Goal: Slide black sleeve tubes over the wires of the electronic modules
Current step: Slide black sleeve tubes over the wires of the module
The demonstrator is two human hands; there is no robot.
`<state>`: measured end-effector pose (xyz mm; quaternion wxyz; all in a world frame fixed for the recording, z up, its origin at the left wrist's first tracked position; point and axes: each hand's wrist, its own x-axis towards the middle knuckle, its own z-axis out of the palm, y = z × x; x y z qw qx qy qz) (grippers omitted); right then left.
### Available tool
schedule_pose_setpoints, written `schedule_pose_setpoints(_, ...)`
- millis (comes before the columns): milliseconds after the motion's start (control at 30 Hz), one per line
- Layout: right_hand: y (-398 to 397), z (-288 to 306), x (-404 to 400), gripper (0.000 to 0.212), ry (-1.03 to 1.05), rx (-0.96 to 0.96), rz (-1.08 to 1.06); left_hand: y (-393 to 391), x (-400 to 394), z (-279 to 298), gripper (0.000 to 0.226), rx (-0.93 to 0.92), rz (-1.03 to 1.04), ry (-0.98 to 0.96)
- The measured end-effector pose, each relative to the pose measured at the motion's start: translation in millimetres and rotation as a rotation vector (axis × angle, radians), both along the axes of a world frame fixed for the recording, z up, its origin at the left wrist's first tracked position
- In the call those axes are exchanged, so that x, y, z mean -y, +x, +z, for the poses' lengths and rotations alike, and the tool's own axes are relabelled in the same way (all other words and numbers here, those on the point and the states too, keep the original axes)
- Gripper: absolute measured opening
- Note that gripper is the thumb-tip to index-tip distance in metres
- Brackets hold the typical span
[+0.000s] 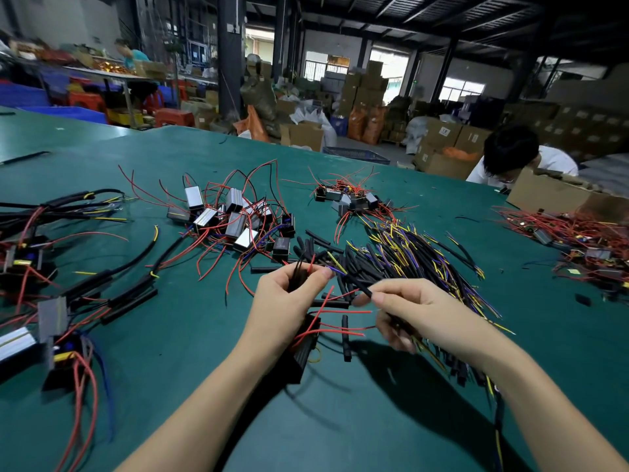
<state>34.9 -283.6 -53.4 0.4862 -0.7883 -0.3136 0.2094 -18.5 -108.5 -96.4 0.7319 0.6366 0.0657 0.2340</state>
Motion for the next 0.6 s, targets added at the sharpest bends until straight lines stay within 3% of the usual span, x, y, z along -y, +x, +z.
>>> schedule_pose_setpoints(167, -9, -7, -27, 0.006, 0.241, 0.129, -0.156, -2, 6, 2, 0.013, 0.061, -0.058, 0.145)
schedule_pose_setpoints(333, -8, -5, -29, 0.012, 0.246, 0.288, -0.269, -4, 6, 1, 0.014, 0.084, -0.079, 0.230)
schedule_pose_setpoints(600, -6, -3, -23, 0.019, 0.185, -0.004, -0.243, -7, 5, 2, 0.012, 0.133, -0.066, 0.340)
